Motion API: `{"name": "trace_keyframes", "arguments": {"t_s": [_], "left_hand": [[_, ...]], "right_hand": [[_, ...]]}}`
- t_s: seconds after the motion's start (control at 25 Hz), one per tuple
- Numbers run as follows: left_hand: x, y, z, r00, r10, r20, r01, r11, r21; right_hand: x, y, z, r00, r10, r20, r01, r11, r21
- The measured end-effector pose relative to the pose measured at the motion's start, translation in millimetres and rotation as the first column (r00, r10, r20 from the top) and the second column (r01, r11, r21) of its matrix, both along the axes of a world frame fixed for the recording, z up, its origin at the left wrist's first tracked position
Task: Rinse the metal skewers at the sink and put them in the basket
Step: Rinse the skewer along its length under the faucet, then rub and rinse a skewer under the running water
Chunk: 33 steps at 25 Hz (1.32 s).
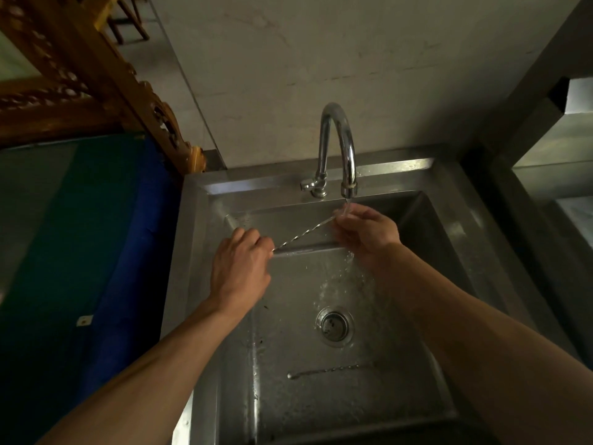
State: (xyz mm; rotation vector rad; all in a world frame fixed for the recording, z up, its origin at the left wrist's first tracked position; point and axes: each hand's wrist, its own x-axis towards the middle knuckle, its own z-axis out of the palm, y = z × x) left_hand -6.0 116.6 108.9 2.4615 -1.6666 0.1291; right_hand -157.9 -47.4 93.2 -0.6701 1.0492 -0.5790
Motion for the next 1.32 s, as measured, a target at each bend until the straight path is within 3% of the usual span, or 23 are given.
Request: {"name": "trace_keyframes", "arguments": {"t_s": [0.2, 0.36, 0.48, 0.6, 0.64, 0.72, 0.8, 0.88, 0.96, 1.0, 1.12, 1.24, 1.32], "left_hand": [[-2, -3, -3, 1.000, -0.031, 0.002, 0.031, 0.999, -0.021], [-5, -8, 1, 0.998, -0.055, 0.021, 0.055, 0.998, -0.020], [-7, -14, 9, 0.993, -0.094, 0.076, 0.093, 0.996, 0.019], [-11, -22, 17, 0.977, -0.160, 0.143, 0.154, 0.987, 0.052], [-14, -24, 19, 0.967, -0.188, 0.174, 0.182, 0.982, 0.049], [-20, -27, 23, 0.940, -0.242, 0.239, 0.236, 0.970, 0.053], [-19, -25, 19, 0.947, -0.240, 0.214, 0.238, 0.971, 0.036], [-16, -21, 14, 0.990, -0.123, 0.075, 0.126, 0.991, -0.043], [-16, -17, 8, 0.993, 0.053, -0.107, -0.069, 0.987, -0.147], [-15, -18, 5, 0.963, 0.118, -0.242, -0.159, 0.975, -0.158], [-9, -25, -2, 0.758, 0.174, -0.629, -0.287, 0.955, -0.081], [-8, -24, -7, 0.599, 0.172, -0.782, -0.320, 0.947, -0.037], [-10, -22, -8, 0.548, 0.177, -0.817, -0.322, 0.947, -0.011]], "right_hand": [[1, 1, 4, 0.973, -0.119, -0.198, 0.110, 0.992, -0.055], [-6, 0, 5, 0.921, -0.051, -0.386, -0.059, 0.961, -0.269], [-17, -3, 2, 0.790, 0.006, -0.613, -0.361, 0.813, -0.457], [-17, 2, 5, 0.551, 0.140, -0.823, -0.752, 0.511, -0.416], [-14, 6, 7, 0.513, 0.173, -0.840, -0.811, 0.417, -0.410], [-5, 16, 12, 0.568, 0.271, -0.777, -0.811, 0.346, -0.472], [4, 24, 15, 0.620, 0.362, -0.696, -0.780, 0.384, -0.494], [9, 30, 17, 0.681, 0.471, -0.561, -0.719, 0.574, -0.392], [14, 38, 17, 0.719, 0.530, -0.449, -0.674, 0.689, -0.266], [15, 42, 17, 0.723, 0.556, -0.411, -0.671, 0.706, -0.224], [19, 53, 14, 0.734, 0.598, -0.321, -0.664, 0.731, -0.157], [21, 62, 10, 0.743, 0.602, -0.292, -0.659, 0.736, -0.157], [23, 64, 9, 0.746, 0.608, -0.271, -0.657, 0.739, -0.149]]}}
